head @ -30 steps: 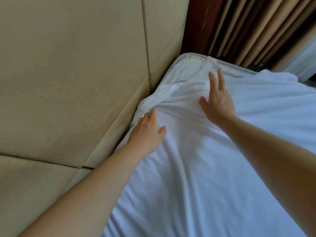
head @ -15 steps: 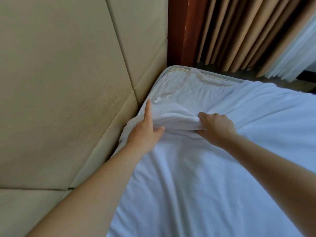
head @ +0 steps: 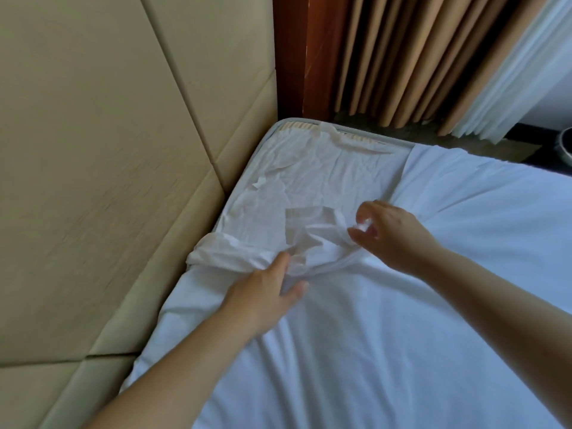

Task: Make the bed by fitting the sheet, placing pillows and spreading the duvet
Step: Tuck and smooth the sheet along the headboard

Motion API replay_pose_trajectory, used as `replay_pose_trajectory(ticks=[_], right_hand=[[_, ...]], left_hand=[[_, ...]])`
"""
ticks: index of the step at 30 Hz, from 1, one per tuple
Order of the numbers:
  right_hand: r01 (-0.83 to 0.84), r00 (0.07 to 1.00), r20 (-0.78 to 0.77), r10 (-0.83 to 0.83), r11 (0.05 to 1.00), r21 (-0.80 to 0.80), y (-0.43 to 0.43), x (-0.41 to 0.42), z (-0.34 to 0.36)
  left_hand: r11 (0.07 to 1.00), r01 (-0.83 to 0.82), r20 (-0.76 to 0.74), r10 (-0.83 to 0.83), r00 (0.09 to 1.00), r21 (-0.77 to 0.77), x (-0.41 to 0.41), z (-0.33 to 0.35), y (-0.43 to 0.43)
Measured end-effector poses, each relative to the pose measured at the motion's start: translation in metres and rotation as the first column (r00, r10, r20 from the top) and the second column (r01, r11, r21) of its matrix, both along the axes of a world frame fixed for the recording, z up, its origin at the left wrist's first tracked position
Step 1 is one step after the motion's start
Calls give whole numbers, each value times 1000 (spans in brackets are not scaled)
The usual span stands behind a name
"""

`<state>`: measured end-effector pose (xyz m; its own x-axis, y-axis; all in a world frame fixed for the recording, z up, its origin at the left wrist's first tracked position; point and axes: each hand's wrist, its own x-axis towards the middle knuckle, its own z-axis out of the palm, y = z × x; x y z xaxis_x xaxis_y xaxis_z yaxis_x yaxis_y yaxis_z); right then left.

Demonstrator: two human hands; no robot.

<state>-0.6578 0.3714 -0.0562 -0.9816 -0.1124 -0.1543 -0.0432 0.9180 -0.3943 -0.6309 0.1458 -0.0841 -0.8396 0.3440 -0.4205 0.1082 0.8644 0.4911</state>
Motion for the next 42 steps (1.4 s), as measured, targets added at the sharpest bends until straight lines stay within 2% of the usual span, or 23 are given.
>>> replay_pose_trajectory(ticks=[3, 5, 8, 11, 15, 18, 20, 22, 24, 26, 30, 34, 36, 39, 42], right_hand=[[30, 964, 262, -50, 996, 81, 7, -6, -5], [-17, 939, 341, -47, 983, 182, 8, -3, -5], [-123, 951, 309, 13, 932, 341, 6, -1, -3], [-168, 982, 141, 124, 915, 367, 10, 4, -3], [-104, 983, -124, 135, 968, 230, 26, 14, 0], [-93, 969, -216, 118, 988, 122, 25, 11, 12], [7, 979, -204, -18, 998, -58, 20, 3, 25], [127, 976, -143, -165, 962, -241, 13, -12, 36], [172, 967, -110, -230, 906, -387, 2, -31, 41], [147, 963, -129, -238, 860, -489, -10, -54, 46], [90, 969, -171, -177, 903, -421, -33, -95, 62], [38, 987, -137, -87, 945, -325, -43, -100, 56], [52, 981, -160, -110, 943, -329, -40, -89, 42], [90, 983, -131, -126, 964, -251, -29, -65, 8], [266, 964, 41, -263, 945, -190, -12, -41, -21]], left_hand=[[999, -8, 10, 8, 1000, 33, 13, -7, -11], [998, -33, 2, 33, 999, 51, 15, -10, -11], [996, -65, -71, 69, 995, 60, 19, -11, -10], [980, -146, -55, 155, 986, 138, 22, -15, -12], [880, -313, 99, 297, 950, 357, 18, -18, -8], [723, -453, 225, 396, 890, 522, 8, -12, 2], [607, -511, 289, 430, 856, 609, -1, -8, 9], [503, -532, 336, 430, 838, 681, -13, 0, 18], [449, -531, 327, 456, 828, 718, -30, 11, 23], [419, -536, 291, 519, 804, 733, -52, 24, 22], [484, -536, 135, 642, 755, 692, -90, 43, 14], [509, -489, 58, 649, 759, 708, -99, 39, 10], [594, -493, 2, 638, 770, 635, -94, 28, 9], [742, -454, -128, 578, 806, 494, -72, 5, 10], [879, -329, -290, 433, 853, 344, -42, -25, 11]])
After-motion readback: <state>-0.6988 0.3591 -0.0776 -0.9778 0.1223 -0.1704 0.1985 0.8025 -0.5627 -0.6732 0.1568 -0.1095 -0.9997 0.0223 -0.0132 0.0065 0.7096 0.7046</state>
